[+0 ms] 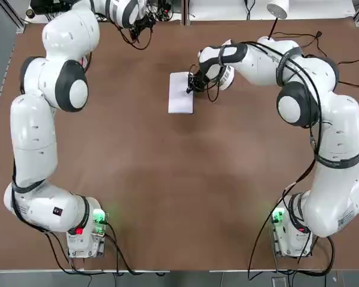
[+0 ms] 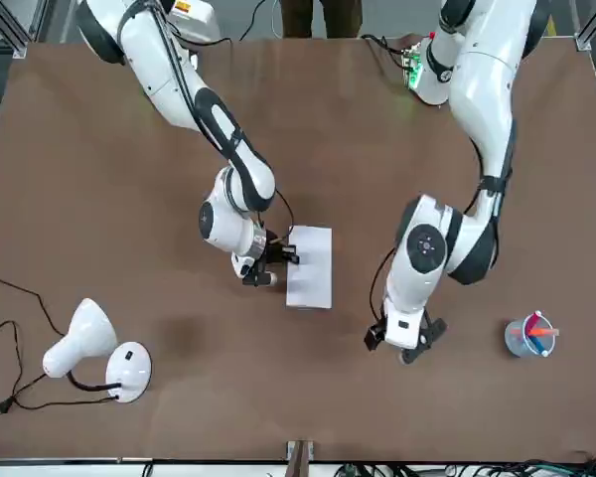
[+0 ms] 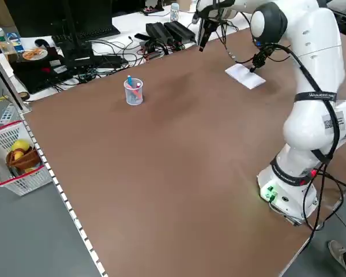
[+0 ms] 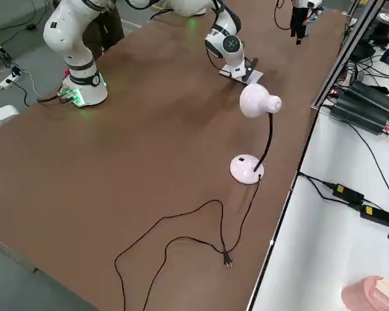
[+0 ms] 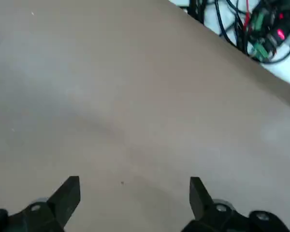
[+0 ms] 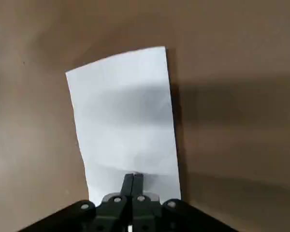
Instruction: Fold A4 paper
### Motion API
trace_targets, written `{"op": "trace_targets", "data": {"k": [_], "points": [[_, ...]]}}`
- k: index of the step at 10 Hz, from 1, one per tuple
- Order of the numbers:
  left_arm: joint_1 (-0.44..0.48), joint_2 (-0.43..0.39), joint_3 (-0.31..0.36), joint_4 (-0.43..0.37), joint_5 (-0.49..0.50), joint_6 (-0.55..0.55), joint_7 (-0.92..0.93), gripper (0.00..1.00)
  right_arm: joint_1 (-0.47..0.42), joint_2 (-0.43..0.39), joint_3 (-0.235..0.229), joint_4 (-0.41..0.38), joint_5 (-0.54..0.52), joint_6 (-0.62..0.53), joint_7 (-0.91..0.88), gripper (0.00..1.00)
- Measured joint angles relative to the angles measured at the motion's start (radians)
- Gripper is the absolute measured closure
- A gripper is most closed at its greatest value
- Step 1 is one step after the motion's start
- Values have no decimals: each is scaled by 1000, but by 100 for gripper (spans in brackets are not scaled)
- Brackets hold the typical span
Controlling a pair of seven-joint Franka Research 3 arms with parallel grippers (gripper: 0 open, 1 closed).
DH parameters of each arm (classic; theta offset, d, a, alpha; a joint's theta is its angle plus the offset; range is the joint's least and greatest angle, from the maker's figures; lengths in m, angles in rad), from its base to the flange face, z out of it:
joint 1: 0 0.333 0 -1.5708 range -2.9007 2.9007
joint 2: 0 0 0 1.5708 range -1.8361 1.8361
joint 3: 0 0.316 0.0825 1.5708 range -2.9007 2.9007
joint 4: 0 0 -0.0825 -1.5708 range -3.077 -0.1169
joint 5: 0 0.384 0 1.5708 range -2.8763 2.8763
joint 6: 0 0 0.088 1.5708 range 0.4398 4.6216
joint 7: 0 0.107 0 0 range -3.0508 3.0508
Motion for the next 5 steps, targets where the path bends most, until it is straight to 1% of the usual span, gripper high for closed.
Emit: {"op": "trace_targets", "data": {"k": [1,2,3,4,5], "points": [[36,0,-16,0,0,7,16,0,0,12,-13,7,0,0,-23,99],[98,0,-62,-1,0,14,62,0,-1,24,-25,12,0,0,-38,99],[175,-3,-117,0,4,23,155,0,-1,31,-28,22,1,-4,-42,99],[247,-22,-142,-5,5,24,293,0,-1,39,-30,34,1,-1,-43,99],[307,-53,-149,-24,5,21,431,0,-1,50,-31,53,1,-1,-44,99]]}}
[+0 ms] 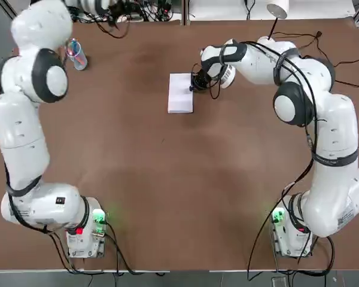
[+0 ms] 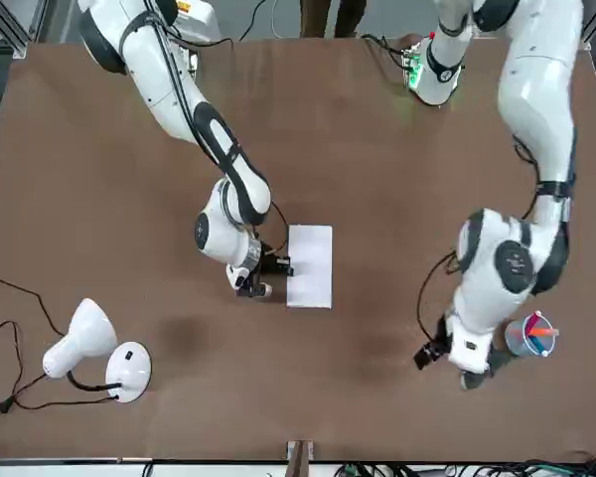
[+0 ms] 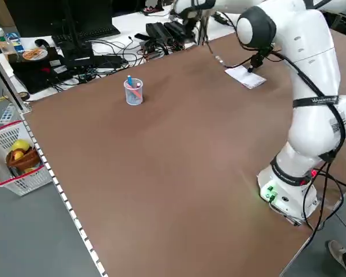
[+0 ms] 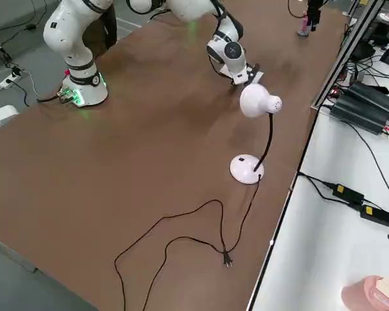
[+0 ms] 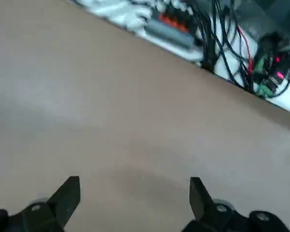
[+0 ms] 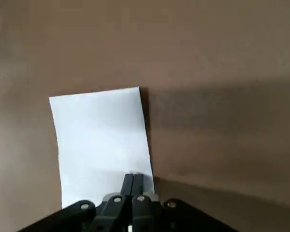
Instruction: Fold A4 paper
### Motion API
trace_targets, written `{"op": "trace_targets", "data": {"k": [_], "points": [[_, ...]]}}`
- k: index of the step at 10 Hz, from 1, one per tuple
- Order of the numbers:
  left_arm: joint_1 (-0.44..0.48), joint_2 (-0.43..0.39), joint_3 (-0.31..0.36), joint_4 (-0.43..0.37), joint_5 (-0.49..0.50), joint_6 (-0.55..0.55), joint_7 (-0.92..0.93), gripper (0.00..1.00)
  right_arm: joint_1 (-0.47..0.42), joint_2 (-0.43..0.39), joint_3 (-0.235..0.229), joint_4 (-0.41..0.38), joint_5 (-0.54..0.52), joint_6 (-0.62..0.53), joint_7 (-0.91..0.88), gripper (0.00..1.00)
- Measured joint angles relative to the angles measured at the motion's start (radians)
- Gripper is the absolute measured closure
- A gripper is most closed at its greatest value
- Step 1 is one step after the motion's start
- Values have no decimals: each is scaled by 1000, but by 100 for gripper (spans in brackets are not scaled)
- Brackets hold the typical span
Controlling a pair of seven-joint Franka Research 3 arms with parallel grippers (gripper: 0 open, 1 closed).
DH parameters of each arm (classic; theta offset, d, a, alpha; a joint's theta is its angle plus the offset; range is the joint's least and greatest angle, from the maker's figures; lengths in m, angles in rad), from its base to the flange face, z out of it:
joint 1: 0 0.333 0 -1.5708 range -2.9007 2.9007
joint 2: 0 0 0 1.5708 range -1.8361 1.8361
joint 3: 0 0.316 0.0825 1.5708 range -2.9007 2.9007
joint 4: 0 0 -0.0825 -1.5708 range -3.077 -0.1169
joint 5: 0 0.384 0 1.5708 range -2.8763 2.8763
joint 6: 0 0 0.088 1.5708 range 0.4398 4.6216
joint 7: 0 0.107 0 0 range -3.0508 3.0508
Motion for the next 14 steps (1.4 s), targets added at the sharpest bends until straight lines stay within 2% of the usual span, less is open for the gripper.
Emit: {"op": "trace_targets", "data": {"k": [2,3,5,7,9,11,14], "points": [[79,-98,28,-84,-29,-22,287,0,0,17,-4,32,0,0,0,99],[85,-159,84,-123,-100,-65,444,0,0,19,-7,38,0,0,0,99],[88,-295,184,-147,-208,-243,645,0,0,22,-15,52,0,1,-1,99],[88,-441,199,-157,-222,-410,664,0,-1,27,-22,73,0,1,-1,99],[82,-555,190,-175,-224,-510,664,0,-1,43,-26,100,0,1,-1,99],[85,-606,142,-192,-226,-530,590,0,-1,76,-32,145,0,1,-5,99],[85,-618,89,-206,-226,-572,542,0,0,99,-67,204,0,-2,-7,99]]}}
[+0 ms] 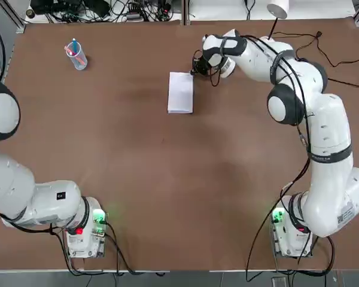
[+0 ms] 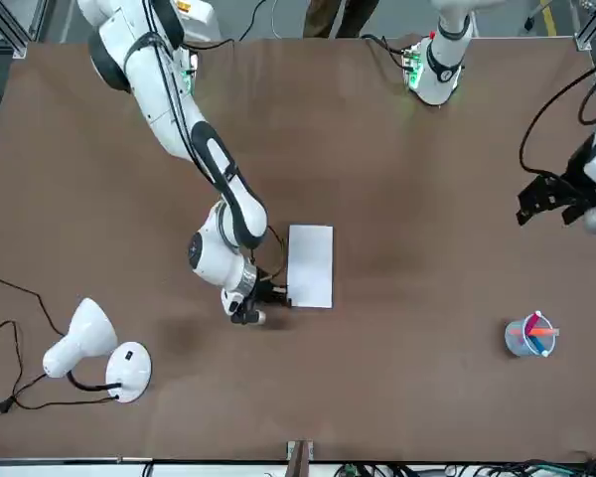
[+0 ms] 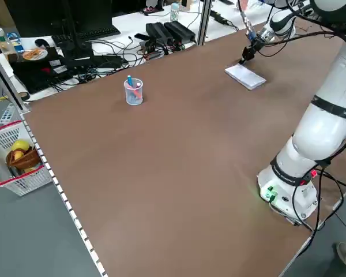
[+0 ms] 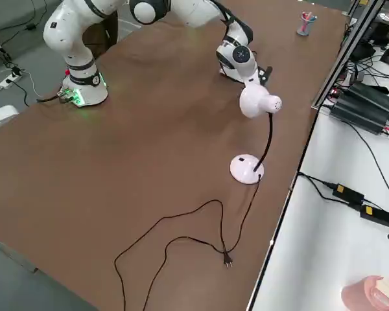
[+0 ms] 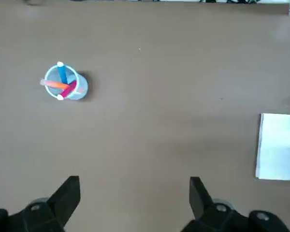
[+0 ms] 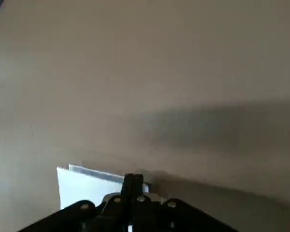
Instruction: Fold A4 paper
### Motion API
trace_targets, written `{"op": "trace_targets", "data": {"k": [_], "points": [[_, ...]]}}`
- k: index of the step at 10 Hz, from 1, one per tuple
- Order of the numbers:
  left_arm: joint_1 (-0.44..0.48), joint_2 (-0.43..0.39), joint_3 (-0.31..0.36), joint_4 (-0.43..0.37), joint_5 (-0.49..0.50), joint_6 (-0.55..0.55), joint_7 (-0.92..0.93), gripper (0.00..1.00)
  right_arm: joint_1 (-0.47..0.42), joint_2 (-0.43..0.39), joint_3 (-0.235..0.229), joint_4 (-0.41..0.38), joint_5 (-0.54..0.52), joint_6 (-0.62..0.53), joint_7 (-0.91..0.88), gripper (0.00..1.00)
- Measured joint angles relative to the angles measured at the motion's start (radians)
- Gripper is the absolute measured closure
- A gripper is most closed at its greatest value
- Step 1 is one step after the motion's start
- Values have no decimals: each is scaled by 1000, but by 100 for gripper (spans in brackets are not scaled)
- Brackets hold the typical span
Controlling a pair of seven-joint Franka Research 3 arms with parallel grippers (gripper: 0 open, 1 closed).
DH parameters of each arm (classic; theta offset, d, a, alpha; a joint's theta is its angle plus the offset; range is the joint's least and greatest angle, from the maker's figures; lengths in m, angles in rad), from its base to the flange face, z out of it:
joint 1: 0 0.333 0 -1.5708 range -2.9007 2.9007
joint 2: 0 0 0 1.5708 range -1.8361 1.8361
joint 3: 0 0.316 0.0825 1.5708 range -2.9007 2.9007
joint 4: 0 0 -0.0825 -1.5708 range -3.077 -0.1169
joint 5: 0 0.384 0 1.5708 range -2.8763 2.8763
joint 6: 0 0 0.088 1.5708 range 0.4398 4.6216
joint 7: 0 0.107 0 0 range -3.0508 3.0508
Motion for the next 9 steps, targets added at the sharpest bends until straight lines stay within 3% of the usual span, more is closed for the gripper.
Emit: {"op": "trace_targets", "data": {"k": [4,7,9], "points": [[0,-11,-34,-80,1,62,-105,0,-1,-45,-20,30,0,-93,0,97],[-1,-12,-49,-107,1,90,-129,0,-7,-234,-129,-31,-66,-347,-3,88],[6,-19,-39,-107,3,90,-129,0,-20,-387,-182,-134,-235,-446,-9,59]]}}
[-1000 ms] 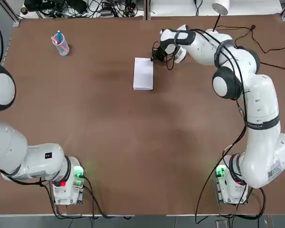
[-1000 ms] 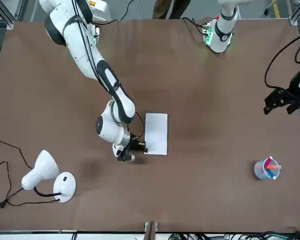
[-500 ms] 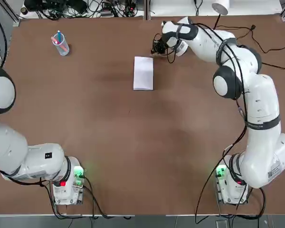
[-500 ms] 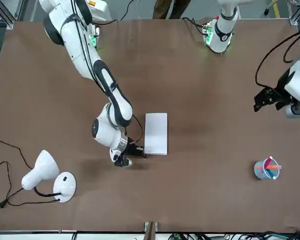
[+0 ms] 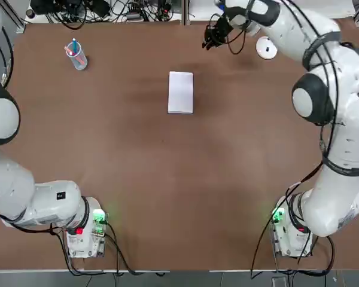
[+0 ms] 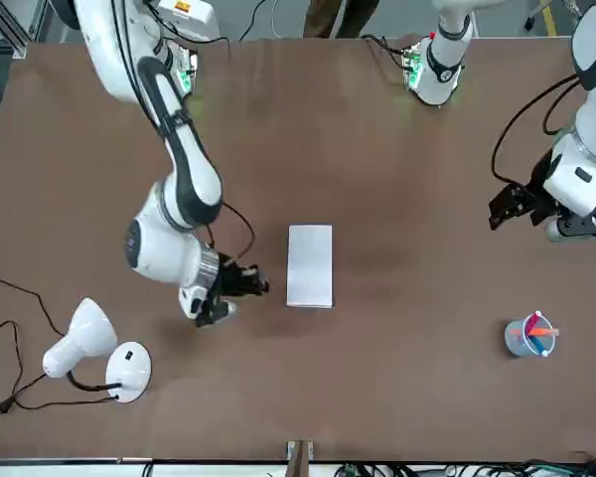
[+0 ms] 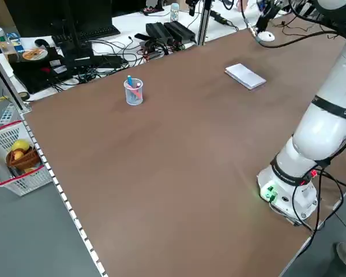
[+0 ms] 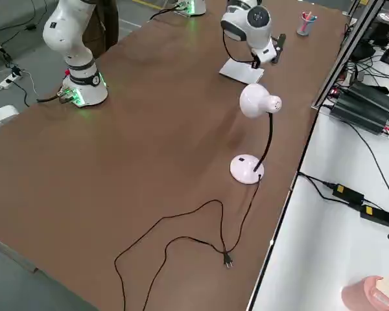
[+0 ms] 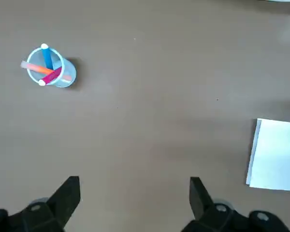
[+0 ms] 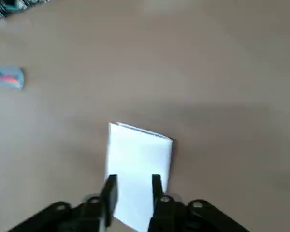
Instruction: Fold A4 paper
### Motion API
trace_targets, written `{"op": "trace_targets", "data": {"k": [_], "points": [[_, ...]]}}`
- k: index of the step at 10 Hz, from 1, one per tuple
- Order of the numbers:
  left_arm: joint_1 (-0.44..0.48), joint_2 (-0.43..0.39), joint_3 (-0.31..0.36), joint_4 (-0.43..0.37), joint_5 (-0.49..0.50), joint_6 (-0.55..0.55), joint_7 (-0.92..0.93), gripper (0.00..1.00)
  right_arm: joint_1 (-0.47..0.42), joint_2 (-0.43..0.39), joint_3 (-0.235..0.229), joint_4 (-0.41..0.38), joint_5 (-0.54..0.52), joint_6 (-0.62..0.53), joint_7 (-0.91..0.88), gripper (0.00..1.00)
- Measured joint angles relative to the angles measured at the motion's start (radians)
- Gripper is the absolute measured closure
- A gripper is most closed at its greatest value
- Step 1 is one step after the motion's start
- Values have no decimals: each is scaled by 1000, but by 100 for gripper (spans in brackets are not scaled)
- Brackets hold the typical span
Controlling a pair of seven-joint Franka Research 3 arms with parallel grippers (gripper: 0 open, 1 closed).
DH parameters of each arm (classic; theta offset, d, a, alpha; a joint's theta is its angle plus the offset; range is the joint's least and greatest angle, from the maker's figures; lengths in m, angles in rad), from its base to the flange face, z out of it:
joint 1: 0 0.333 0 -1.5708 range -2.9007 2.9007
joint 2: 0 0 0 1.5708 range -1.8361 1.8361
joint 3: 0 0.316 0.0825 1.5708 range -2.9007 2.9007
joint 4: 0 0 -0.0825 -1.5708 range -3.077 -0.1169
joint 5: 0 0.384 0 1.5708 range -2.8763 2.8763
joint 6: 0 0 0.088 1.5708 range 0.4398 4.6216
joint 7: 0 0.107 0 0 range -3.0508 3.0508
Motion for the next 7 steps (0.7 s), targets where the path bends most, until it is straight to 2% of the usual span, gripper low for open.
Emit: {"op": "trace_targets", "data": {"k": [1,2,3,5,7], "points": [[4,-2,7,-1,10,-2,3,0,-12,-70,-19,-56,-98,-39,-6,43],[5,-3,16,-3,20,-4,20,0,-34,-135,-31,-95,-194,-101,-10,34],[7,-4,24,-3,24,-7,43,0,-76,-202,-35,-118,-301,-182,-12,28],[10,-15,32,-4,24,-21,63,0,-186,-327,-39,-127,-516,-330,-23,2],[10,-45,37,-4,24,-44,64,0,-268,-420,-40,-121,-636,-457,-25,1]]}}
